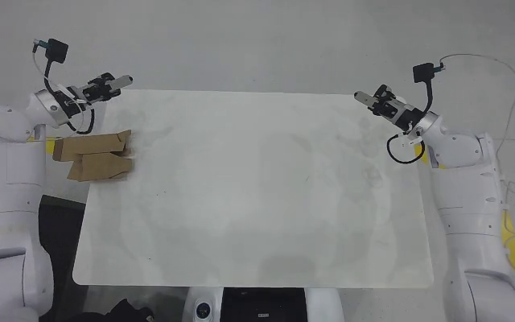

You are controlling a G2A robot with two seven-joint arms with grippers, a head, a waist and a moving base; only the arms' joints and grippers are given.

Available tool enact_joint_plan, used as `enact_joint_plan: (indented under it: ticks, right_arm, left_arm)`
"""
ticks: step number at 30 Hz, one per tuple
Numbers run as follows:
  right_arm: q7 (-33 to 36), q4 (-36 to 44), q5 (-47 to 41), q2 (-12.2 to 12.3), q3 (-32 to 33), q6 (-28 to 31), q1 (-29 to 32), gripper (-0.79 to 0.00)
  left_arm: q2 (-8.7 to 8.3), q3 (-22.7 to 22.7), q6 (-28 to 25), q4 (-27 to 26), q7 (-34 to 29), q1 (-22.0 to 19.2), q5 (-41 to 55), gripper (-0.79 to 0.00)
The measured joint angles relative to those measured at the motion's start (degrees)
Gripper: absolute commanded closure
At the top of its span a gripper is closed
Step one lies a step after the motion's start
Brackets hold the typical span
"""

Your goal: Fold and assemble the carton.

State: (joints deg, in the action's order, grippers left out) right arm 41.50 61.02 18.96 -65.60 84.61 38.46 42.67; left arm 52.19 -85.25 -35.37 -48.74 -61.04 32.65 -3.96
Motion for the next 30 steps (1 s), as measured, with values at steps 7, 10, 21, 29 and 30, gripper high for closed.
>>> enact_joint_plan:
  ticks: [7, 10, 21, 29, 30]
  right_arm:
    - [0.0, 0.0, 0.0, 0.0, 0.0, 0.0, 0.0, -0.785]
    - [0.0, 0.0, 0.0, 0.0, 0.0, 0.0, 0.0, -0.785]
    - [0.0, 0.0, 0.0, 0.0, 0.0, 0.0, 0.0, -0.785]
    - [0.0, 0.0, 0.0, 0.0, 0.0, 0.0, 0.0, -0.785]
    - [0.0, 0.0, 0.0, 0.0, 0.0, 0.0, 0.0, -0.785]
  left_arm:
    - [-2.10, -3.0, 0.9, 3.5, -1.4, -0.1, -3.1, -0.785]
    - [-2.85, -4.2, 2.0, 5.3, -0.6, -0.4, -4.1, -0.785]
    - [-5.97, -7.0, 6.3, 10.5, 5.3, -1.6, -13.7, -0.785]
    - [-7.53, -7.7, 12.1, 14.4, 7.2, -2.5, -17.5, -0.785]
    - [-7.72, -7.7, 12.8, 14.6, 8.0, -2.5, -18.4, -0.785]
